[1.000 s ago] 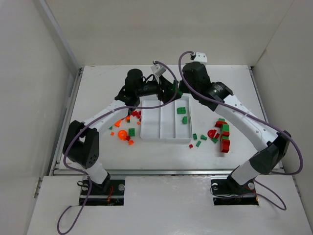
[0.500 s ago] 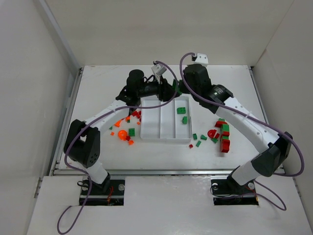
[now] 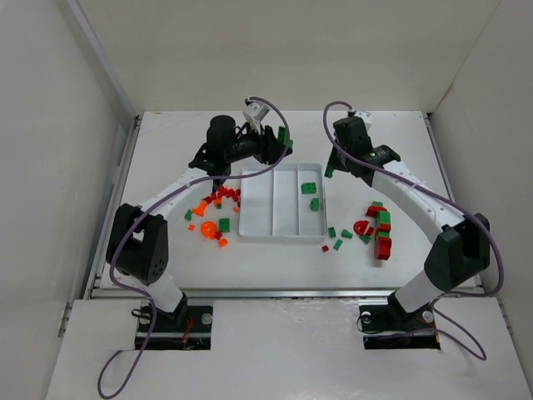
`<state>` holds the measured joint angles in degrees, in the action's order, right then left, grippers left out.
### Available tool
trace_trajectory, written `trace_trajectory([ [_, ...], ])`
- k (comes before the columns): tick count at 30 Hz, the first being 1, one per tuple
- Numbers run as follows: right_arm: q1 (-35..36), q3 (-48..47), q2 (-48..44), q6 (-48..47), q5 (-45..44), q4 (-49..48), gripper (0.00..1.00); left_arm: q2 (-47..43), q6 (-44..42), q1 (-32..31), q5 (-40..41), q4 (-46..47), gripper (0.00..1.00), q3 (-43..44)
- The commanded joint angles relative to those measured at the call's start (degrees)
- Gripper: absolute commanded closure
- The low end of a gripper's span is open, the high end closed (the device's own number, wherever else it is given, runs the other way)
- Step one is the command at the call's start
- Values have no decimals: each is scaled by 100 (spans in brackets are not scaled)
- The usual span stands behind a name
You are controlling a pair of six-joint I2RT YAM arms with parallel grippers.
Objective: Sort the legos into containers by color
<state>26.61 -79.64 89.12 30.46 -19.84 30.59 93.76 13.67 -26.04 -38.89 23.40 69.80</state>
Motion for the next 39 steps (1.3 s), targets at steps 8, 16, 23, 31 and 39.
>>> trace_trajectory([
  [8, 11, -52, 430, -197, 796, -361, 100, -622, -250, -24, 276, 148, 100, -282],
  [16, 11, -922, 1862, -707, 982, 70, 100, -789, -444, 29, 690, 42, 100, -485],
  [23, 11, -1186, 2241, -997, 1157, 193, 58, -894, -550, 29, 743, 42, 100, -617],
  [31, 11, -1186, 1777, -1121, 1315, 299, 32, -894, -778, 29, 673, -11, 100, -669],
  [39, -147, -246, -348, -3418, 3685, -765, 29, -841, -2153, 29, -880, -11, 100, -669],
])
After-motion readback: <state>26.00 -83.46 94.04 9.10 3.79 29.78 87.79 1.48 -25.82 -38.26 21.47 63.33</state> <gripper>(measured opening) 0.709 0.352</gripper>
